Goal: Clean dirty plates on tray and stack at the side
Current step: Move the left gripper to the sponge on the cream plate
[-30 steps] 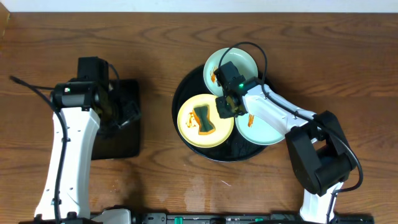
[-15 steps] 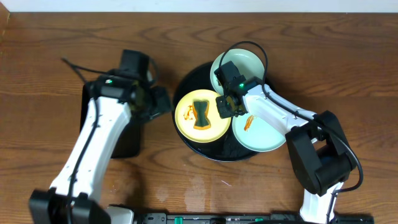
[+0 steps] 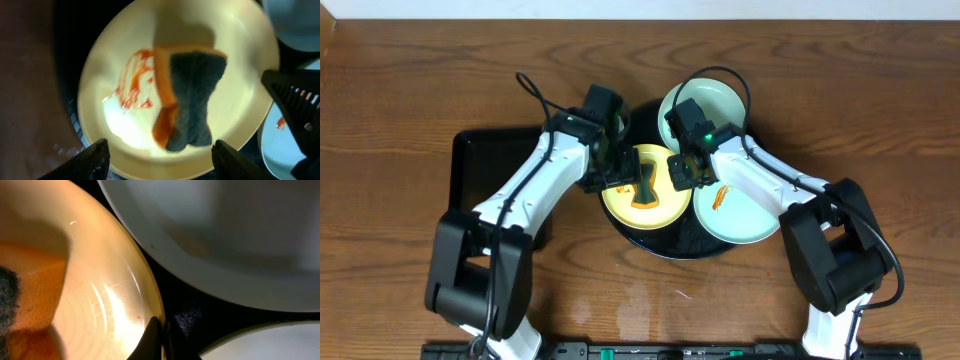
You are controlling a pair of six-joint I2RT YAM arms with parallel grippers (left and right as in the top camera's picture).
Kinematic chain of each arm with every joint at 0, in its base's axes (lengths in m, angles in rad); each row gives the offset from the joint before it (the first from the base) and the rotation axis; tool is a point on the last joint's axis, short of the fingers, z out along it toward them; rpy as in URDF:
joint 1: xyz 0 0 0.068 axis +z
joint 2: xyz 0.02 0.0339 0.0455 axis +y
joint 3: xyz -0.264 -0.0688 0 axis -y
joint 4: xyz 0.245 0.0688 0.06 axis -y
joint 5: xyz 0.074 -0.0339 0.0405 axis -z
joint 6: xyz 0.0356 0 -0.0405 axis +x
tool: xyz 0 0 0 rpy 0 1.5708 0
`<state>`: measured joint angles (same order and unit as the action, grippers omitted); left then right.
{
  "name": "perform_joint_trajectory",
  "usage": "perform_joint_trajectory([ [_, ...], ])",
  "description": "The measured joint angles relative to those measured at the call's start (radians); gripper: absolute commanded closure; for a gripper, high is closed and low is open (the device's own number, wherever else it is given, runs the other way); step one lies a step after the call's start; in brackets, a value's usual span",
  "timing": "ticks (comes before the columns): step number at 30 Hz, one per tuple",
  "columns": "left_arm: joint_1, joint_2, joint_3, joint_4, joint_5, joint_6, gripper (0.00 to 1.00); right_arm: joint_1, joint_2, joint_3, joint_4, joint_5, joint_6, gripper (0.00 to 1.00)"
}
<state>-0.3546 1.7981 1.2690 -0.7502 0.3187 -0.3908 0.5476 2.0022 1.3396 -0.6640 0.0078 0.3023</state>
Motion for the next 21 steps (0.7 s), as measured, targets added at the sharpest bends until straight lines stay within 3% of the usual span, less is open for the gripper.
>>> perform_joint_trajectory([
  [21,-0.034,0.158,0.0,0.07,0.074,0.077,0.4,0.0,0.0,0.0,-0.016,-0.003,-0.002,0.99],
])
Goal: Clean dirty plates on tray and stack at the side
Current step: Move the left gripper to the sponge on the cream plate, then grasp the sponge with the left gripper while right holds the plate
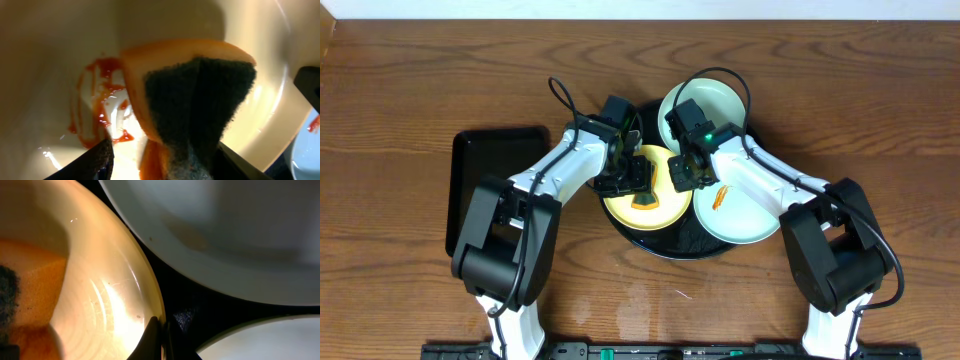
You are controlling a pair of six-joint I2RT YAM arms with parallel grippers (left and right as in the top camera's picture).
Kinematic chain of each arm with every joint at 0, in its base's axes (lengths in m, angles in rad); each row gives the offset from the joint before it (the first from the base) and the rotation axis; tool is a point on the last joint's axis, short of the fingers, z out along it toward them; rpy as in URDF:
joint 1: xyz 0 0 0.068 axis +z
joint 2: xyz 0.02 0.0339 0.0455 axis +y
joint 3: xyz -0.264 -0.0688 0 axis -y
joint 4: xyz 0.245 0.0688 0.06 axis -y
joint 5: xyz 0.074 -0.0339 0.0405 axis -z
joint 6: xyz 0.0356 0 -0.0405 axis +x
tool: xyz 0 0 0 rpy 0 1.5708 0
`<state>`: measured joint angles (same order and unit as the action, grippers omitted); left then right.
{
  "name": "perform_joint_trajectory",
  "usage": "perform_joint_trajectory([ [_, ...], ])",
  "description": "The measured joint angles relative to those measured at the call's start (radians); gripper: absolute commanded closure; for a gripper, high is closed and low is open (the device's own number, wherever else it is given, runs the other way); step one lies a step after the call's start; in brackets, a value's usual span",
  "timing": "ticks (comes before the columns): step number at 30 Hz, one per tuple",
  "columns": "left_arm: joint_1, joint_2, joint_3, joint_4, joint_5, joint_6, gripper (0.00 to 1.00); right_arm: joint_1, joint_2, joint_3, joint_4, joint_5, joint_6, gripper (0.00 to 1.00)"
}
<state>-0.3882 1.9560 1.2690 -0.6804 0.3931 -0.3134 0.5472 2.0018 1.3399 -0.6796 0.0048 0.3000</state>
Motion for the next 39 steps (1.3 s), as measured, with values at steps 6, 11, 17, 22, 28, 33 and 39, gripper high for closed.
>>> perform_joint_trajectory([
  [6,0.0,0.0,0.0,0.006,0.014,0.001,0.48,0.0,0.0,0.0,0.0,0.0,0.0,0.99],
  [11,0.0,-0.002,0.001,-0.007,0.014,0.001,0.48,0.0,0.0,0.0,0.0,0.0,0.0,0.98],
  [17,0.0,-0.038,0.001,-0.026,-0.05,0.005,0.42,0.0,0.0,0.0,0.0,0.0,0.0,0.98],
  [22,-0.005,-0.058,0.001,-0.023,-0.075,0.006,0.37,0.0,0.0,0.0,0.0,0.0,0.0,0.98],
  [28,-0.056,-0.058,0.001,-0.01,-0.085,0.029,0.34,0.0,0.0,0.0,0.0,0.0,-0.001,0.97],
  [33,-0.092,-0.058,0.001,0.001,-0.085,0.031,0.35,0.0,0.0,0.0,0.0,0.0,-0.001,0.97],
  [39,-0.092,-0.058,0.001,0.005,-0.101,0.032,0.48,0.0,0.0,0.0,-0.001,0.0,-0.001,0.97],
])
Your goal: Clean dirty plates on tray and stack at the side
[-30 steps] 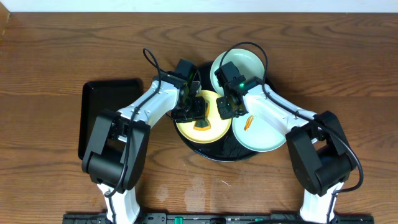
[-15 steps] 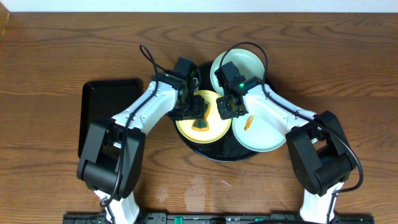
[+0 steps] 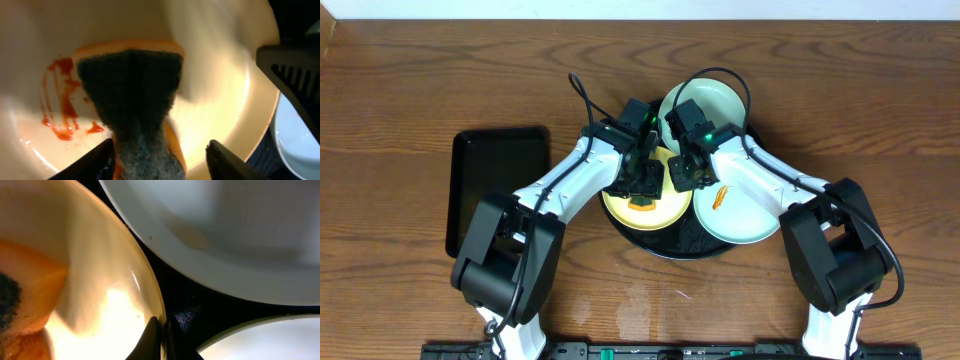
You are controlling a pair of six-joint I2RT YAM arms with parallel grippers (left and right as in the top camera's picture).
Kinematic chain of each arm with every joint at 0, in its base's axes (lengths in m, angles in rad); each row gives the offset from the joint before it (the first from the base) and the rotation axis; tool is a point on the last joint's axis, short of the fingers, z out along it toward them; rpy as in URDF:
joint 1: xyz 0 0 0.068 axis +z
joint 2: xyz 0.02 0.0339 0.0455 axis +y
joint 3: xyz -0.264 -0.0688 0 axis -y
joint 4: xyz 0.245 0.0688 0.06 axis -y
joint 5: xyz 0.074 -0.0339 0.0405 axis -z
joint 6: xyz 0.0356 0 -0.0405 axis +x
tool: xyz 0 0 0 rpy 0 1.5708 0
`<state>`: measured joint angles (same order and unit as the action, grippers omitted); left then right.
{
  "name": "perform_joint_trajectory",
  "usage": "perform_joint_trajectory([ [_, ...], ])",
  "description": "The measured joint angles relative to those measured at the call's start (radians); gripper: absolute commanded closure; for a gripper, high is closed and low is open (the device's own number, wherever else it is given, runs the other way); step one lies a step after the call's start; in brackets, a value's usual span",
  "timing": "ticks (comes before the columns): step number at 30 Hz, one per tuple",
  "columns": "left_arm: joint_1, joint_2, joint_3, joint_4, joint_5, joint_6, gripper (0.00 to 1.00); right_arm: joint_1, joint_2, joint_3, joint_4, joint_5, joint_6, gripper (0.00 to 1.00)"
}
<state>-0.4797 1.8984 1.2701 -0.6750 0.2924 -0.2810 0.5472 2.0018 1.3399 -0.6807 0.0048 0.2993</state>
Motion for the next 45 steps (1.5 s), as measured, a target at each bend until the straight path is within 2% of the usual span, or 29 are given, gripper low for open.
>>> perform_joint_trajectory([
  [5,0.0,0.005,0.0,0.0,-0.01,0.002,0.5,0.0,0.0,0.0,0.0,0.0,0.0,0.97],
  [7,0.0,0.014,0.0,0.0,-0.011,0.002,0.57,0.0,0.0,0.0,0.0,0.0,0.0,0.97],
  [10,0.0,0.026,0.0,0.002,-0.011,0.002,0.6,0.0,0.0,0.0,0.0,0.0,0.0,0.98],
  [12,0.0,0.028,0.0,0.005,-0.012,0.002,0.68,0.0,0.0,0.0,0.0,0.0,0.0,0.98],
  [16,0.001,0.028,0.0,0.018,-0.015,0.006,0.91,0.0,0.0,0.0,0.0,0.0,0.0,0.98],
  [17,0.001,0.028,0.0,0.022,-0.014,0.01,0.92,0.0,0.0,0.0,0.0,0.0,0.0,0.98],
  [27,0.001,0.028,0.0,0.032,-0.01,-0.06,0.92,0.0,0.0,0.0,-0.001,-0.001,0.0,0.99],
  [36,0.001,0.029,0.0,0.105,0.064,-0.123,0.93,0.0,0.0,0.0,-0.001,-0.002,0.0,0.99],
  [45,0.001,0.03,-0.014,0.094,-0.03,-0.177,0.93,0.0,0.0,0.0,-0.001,-0.002,0.0,0.99],
])
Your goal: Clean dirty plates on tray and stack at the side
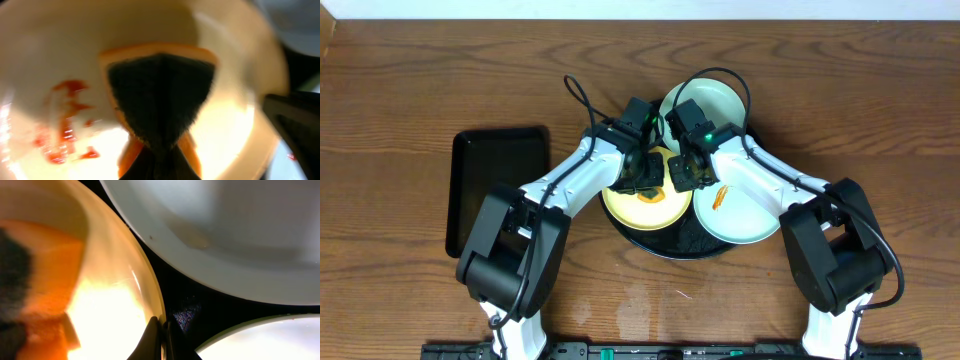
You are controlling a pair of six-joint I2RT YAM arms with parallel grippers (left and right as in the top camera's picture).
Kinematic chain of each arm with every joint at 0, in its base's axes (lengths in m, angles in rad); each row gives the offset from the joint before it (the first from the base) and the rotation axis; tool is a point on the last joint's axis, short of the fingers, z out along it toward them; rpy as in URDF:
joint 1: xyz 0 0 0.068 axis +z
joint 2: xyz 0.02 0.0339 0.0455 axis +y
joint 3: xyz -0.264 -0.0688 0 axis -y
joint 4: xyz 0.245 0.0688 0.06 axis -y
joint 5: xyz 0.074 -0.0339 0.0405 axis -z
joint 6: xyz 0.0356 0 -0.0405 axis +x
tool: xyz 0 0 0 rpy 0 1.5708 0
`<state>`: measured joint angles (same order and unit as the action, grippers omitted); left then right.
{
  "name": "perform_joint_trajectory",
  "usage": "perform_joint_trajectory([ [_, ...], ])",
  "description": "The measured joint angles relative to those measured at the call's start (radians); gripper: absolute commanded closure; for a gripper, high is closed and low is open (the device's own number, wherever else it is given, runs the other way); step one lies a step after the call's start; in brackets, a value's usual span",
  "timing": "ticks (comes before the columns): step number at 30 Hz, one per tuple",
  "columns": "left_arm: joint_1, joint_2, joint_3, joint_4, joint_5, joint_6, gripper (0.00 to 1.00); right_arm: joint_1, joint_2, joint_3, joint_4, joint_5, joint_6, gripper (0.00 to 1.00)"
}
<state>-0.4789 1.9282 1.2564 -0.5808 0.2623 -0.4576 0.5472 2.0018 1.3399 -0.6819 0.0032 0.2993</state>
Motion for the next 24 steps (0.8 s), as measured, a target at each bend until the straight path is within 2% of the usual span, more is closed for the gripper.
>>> perform_joint_trajectory([
  [8,-0.002,-0.001,-0.035,-0.018,-0.115,-0.037,0.93,0.0,0.0,0.0,-0.002,-0.003,0.0,0.99],
  [16,0.002,-0.018,-0.037,-0.092,-0.298,-0.042,0.92,0.0,0.0,0.001,-0.009,-0.003,0.0,0.99],
  [24,0.017,-0.098,-0.037,-0.094,-0.343,-0.043,0.92,0.0,0.0,0.002,-0.021,-0.009,0.0,0.99],
])
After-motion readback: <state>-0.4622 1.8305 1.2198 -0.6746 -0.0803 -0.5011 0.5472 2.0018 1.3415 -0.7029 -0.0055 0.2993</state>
